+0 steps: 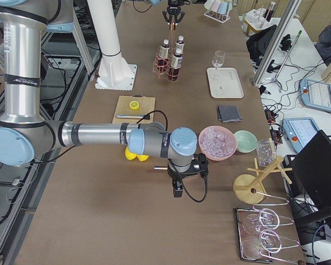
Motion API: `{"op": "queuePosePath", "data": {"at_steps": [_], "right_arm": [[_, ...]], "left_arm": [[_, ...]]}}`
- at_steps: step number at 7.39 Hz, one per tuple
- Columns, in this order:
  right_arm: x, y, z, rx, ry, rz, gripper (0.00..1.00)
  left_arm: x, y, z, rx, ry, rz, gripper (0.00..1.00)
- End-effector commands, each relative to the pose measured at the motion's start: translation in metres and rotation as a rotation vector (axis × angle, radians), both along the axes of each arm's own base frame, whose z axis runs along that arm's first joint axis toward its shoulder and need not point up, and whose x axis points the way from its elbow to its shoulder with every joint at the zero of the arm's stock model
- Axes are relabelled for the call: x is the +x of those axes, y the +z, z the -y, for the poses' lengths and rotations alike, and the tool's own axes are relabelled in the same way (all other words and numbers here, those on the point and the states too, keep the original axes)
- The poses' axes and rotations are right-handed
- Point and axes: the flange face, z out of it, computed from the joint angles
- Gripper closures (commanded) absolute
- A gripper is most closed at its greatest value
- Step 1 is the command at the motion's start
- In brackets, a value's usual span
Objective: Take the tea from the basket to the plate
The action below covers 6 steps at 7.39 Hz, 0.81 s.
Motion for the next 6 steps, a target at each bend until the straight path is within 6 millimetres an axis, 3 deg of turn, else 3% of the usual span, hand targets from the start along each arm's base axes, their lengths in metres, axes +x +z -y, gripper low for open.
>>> {"op": "queuePosePath", "data": {"at_steps": [1, 6], "right_arm": [[0.000, 0.001, 0.000, 0.002, -0.003, 0.000, 0.01], [0.000, -0.001, 0.001, 0.007, -0.005, 0.002, 0.01]], "left_arm": [[0.013, 0.005, 0.007, -0.017, -0.005, -0.039, 1.00], [0.027, 0.010, 0.007, -0.034, -0.013, -0.078, 1.00]]}}
